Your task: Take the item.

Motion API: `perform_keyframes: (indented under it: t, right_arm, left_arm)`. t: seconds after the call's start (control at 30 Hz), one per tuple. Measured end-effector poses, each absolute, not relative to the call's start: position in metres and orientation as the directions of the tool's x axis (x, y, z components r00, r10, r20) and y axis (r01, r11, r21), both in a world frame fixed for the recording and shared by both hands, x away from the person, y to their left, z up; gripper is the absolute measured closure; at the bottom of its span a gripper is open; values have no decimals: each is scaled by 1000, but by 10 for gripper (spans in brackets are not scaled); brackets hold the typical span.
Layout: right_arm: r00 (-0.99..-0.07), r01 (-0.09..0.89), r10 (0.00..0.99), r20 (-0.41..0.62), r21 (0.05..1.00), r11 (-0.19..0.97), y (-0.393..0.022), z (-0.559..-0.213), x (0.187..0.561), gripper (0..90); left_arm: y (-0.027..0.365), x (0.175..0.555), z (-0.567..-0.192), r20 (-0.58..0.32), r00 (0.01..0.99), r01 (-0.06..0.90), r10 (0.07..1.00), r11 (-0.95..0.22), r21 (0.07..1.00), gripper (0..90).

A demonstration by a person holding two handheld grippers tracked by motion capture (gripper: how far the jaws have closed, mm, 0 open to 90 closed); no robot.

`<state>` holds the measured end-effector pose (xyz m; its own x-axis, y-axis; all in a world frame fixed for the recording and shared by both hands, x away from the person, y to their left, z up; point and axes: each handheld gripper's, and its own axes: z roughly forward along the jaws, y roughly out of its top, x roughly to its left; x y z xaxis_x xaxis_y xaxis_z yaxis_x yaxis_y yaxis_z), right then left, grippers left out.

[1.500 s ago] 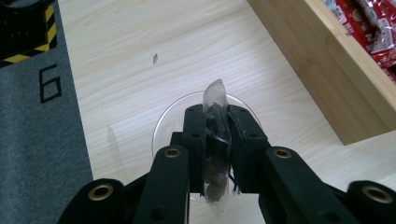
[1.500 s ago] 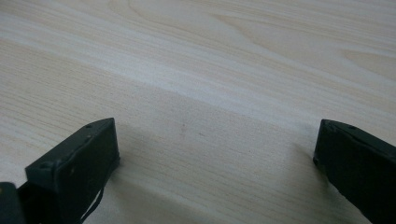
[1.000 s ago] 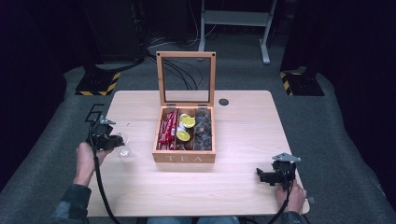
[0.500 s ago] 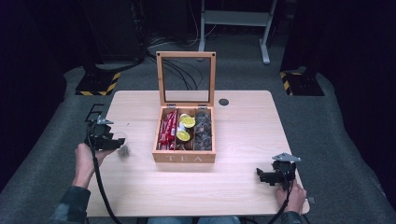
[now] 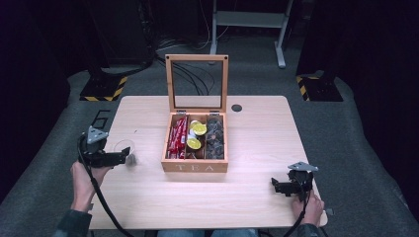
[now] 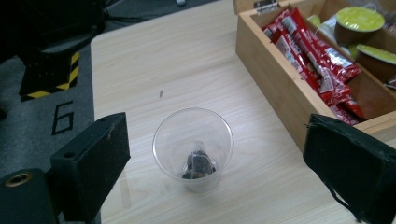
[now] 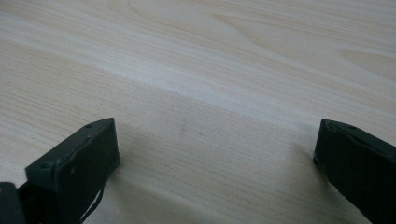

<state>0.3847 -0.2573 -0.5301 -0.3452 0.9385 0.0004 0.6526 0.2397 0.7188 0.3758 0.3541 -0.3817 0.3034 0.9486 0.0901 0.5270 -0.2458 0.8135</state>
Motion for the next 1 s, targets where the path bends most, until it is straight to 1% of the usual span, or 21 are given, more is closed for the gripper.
perform_keyframes:
  t: [0.2,0.27,0.37,0.57,0.8,0.87,1.0]
  right_arm:
    - [-346,653,938,0,718,241,-257,-530,385,0]
    - [-345,653,939,1,719,239,-257,-530,385,0]
    - [-345,653,938,2,718,239,-257,-530,385,0]
    - [-344,652,939,1,720,238,-257,-530,385,0]
    - [-344,652,939,1,720,238,-257,-530,385,0]
    - [-345,653,939,2,719,239,-257,-530,385,0]
    - [-344,652,939,1,720,238,-257,-530,385,0]
  left_arm:
    - [362,358,-392,91,284,500,955,-228,836,37]
    - [367,348,-407,84,274,514,958,-220,829,33]
    - [370,345,-414,84,267,518,960,-216,828,29]
    - [378,338,-444,74,246,541,967,-200,817,25]
    - [389,346,-498,69,275,629,959,-234,741,10]
    - [391,350,-512,44,276,652,960,-221,725,1]
    - [394,354,-528,6,285,671,959,-204,713,0]
